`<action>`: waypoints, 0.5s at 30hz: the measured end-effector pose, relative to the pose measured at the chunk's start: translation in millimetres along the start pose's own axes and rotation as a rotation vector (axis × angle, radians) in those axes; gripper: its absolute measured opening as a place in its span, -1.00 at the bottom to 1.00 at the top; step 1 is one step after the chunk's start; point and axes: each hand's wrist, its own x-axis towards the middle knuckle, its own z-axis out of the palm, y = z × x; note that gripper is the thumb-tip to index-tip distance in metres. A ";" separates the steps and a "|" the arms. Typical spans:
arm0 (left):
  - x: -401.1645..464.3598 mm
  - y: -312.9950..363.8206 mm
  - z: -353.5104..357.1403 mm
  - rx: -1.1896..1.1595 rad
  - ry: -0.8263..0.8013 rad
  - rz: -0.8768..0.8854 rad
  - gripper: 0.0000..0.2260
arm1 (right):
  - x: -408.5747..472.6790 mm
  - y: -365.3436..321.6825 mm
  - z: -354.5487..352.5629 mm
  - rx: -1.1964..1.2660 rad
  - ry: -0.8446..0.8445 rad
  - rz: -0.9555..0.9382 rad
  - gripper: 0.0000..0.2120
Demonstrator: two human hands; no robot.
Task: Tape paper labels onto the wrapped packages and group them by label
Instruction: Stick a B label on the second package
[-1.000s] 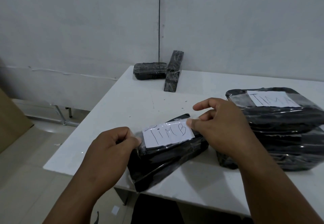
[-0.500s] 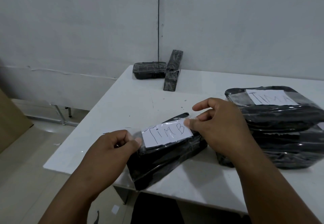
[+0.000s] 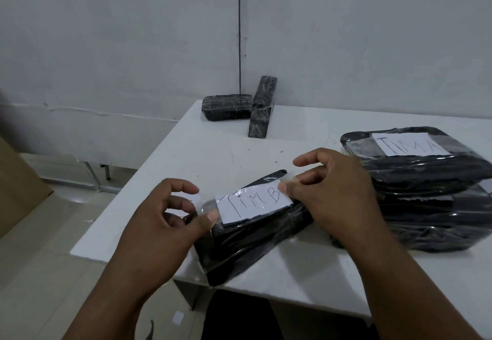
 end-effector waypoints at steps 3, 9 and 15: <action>-4.9 3.3 -0.2 0.076 0.031 0.063 -0.81 | -1.4 1.4 2.0 0.013 0.022 -0.006 -0.68; -10.7 -0.2 6.7 0.106 0.136 0.143 -0.88 | -1.3 4.5 5.4 0.044 0.095 -0.024 -0.55; -27.1 -16.0 23.6 0.246 0.235 0.287 -0.70 | -1.6 5.1 7.7 -0.005 0.131 -0.034 -0.67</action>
